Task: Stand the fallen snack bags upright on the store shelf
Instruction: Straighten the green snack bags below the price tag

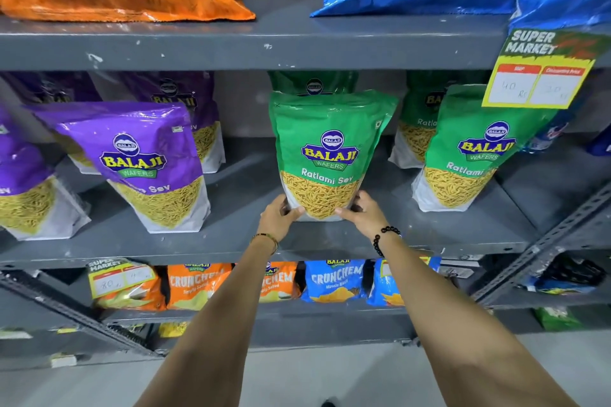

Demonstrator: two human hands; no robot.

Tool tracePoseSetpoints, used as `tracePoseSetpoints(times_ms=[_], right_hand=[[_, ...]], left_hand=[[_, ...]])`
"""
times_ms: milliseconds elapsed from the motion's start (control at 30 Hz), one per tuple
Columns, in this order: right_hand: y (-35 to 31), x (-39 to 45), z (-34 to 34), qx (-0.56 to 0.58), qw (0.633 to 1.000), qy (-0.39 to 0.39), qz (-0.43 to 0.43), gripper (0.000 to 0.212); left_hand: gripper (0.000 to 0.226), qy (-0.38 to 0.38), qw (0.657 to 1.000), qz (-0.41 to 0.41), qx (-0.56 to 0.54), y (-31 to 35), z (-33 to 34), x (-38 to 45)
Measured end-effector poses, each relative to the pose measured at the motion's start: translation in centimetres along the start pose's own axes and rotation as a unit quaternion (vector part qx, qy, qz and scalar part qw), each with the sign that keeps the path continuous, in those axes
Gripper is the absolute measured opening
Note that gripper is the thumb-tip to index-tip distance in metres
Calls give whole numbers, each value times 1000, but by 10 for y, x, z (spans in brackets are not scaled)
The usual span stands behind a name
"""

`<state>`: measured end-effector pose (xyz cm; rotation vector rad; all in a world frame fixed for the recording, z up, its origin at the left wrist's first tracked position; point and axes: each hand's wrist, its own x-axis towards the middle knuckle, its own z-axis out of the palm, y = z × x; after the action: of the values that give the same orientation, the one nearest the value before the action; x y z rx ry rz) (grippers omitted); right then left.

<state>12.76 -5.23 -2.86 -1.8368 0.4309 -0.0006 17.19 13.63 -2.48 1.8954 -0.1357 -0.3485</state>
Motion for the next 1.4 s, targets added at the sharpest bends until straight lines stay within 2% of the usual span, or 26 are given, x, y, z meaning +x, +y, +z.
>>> tracePoseSetpoints(times_ms=[333,600,833,1400], right_hand=[[3,-5,0,-41,999,11,6,50],[-2,-2,0,-80,996,24,7,44],[-7,-4,3,-95,995,18,6,42],[-11,-9,3,-97,995,24,16,42]], left_hand=[[39,-5,1000,12,12,-8,0,1],[27,23,999,8,28,-8,1,3],[38,30,999,-1,28,-6,-3,0],[36,34,999,-12,28,-5,-5,-5]])
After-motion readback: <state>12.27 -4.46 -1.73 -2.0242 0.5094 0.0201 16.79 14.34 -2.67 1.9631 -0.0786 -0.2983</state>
